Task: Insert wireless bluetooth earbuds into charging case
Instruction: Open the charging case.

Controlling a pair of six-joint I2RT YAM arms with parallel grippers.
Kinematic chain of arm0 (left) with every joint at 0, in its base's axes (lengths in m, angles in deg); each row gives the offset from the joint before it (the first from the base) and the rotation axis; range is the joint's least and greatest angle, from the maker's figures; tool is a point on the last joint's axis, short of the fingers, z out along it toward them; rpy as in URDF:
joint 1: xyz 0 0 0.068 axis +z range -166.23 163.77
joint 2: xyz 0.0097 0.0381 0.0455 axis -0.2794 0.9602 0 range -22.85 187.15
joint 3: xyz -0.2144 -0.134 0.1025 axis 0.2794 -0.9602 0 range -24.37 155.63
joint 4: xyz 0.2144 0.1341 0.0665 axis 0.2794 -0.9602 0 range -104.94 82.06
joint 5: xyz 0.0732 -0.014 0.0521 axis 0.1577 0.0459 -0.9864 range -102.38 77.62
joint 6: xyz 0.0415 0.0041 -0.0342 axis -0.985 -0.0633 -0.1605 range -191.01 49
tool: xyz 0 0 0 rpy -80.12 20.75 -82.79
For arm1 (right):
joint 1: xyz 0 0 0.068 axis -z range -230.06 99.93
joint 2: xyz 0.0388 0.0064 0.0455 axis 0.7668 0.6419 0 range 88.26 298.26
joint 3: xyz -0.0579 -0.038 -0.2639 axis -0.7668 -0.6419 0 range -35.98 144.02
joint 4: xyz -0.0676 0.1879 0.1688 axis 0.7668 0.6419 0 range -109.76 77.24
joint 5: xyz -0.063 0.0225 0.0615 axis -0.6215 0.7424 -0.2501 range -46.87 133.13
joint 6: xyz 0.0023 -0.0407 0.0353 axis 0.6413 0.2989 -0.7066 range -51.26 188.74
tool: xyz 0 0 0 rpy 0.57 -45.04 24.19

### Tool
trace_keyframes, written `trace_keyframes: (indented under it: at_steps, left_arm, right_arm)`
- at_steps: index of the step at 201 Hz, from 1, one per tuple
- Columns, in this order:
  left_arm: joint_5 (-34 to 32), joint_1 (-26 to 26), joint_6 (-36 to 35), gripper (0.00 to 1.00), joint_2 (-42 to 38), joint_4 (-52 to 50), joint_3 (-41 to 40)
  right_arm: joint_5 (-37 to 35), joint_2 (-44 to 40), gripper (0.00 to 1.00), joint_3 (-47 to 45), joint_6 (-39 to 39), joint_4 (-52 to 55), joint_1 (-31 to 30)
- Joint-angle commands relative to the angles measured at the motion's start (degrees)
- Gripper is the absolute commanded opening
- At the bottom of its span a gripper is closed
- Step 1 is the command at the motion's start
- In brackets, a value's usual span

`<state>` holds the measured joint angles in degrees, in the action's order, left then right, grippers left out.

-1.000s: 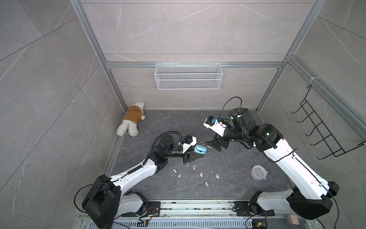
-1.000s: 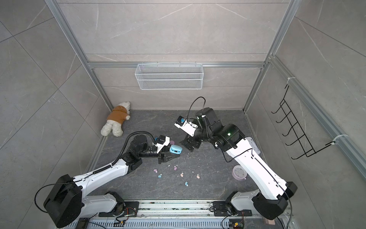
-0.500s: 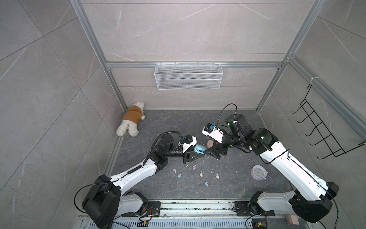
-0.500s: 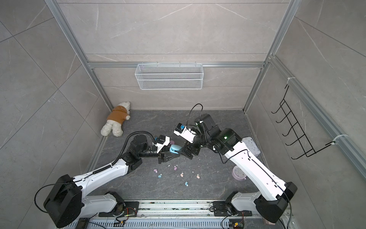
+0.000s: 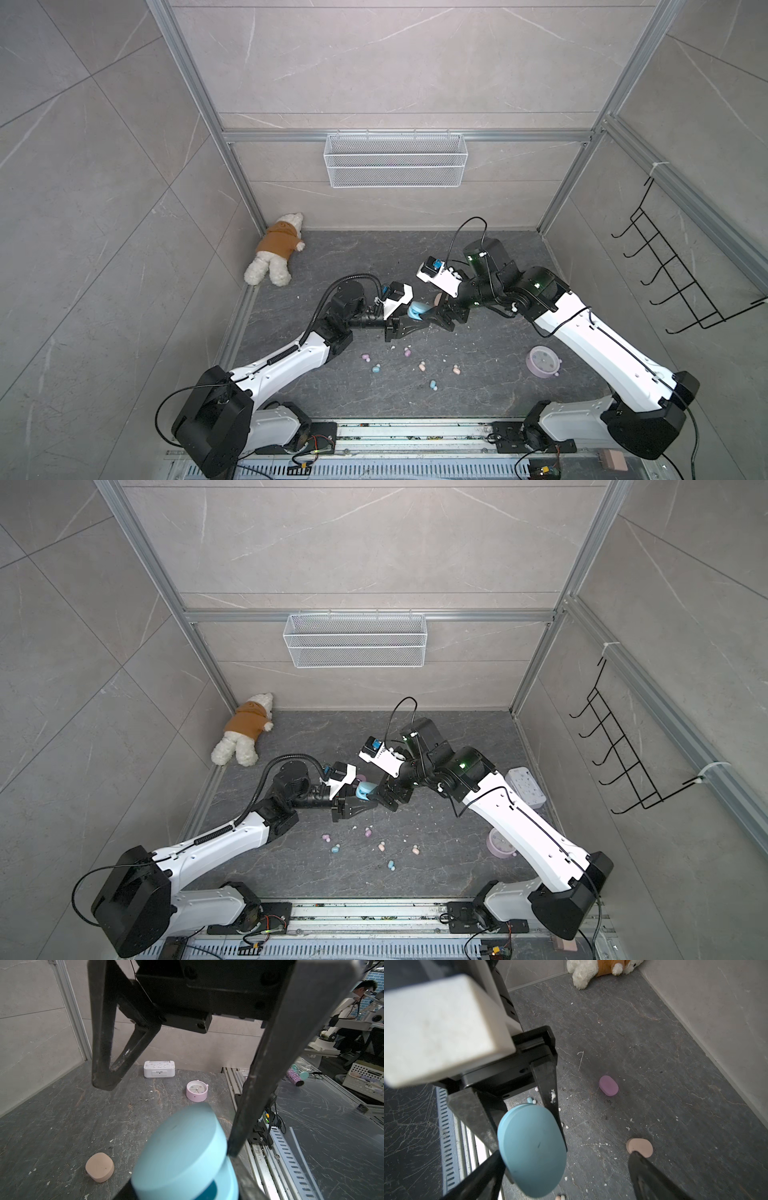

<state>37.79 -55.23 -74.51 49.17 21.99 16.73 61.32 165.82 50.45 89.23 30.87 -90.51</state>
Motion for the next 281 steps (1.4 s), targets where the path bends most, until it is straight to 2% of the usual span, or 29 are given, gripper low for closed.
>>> trace_keyframes:
  at_steps: [1, 26, 75, 163, 281]
  left_arm:
    - [2.18, -0.11, -0.71, 0.14, -1.52, 1.29, 2.14]
    - [2.31, -0.50, -0.19, 0.14, -1.88, 1.02, 1.53]
    - [2.29, -1.69, -0.88, 0.13, -1.80, -0.04, 1.79]
    - [1.62, -2.23, -0.16, 0.12, -2.86, -0.31, 1.49]
    - [-3.19, -1.34, 3.68, 0.11, -0.40, 1.43, 1.38]
  right_arm:
    - [-2.92, 0.17, 0.94, -0.64, -1.38, -1.49, -0.31]
    - [-6.87, -0.22, 0.94, 0.74, -2.16, -2.69, 0.42]
    - [-7.19, 1.63, 0.95, 5.12, -2.65, -0.42, 2.88]
    - [-8.24, 2.95, 0.95, 5.48, -2.98, 1.12, 3.53]
    - [-0.70, -0.41, 0.99, 4.45, -3.77, 4.34, 3.65]
